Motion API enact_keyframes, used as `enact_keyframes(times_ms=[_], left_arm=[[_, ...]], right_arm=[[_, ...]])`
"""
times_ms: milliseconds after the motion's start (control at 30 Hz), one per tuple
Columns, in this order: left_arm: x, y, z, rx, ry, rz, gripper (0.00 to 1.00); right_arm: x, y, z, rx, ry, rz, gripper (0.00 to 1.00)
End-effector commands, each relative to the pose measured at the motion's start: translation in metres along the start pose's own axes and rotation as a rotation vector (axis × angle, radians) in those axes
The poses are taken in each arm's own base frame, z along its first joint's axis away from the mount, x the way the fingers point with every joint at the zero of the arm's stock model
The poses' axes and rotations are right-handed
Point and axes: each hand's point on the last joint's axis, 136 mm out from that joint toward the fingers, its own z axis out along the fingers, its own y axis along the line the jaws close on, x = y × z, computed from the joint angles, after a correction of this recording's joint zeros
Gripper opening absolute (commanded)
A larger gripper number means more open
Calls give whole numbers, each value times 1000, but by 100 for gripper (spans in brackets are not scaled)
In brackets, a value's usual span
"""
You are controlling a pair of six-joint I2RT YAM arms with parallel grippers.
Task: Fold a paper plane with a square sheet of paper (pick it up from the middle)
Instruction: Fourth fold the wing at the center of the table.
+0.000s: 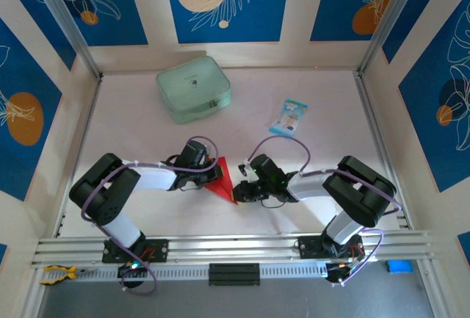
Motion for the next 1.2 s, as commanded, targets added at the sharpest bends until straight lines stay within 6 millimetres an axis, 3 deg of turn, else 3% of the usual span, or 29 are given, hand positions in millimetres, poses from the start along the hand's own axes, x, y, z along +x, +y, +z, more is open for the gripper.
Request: enact_keyframes(times_ms=[0, 100, 500, 1167], left_arm=[[8, 7, 5, -25, 31, 14, 5], [9, 8, 5, -25, 32, 15, 5], [9, 10, 5, -28, 29, 6, 5], [10, 11, 6, -24, 29, 1, 5]], right_arm=[[15, 2, -4, -26, 61, 39, 12], [16, 4, -5, -35, 67, 37, 11], [46, -16, -6, 13, 134, 75, 10], [59, -10, -13, 5, 187, 50, 11]])
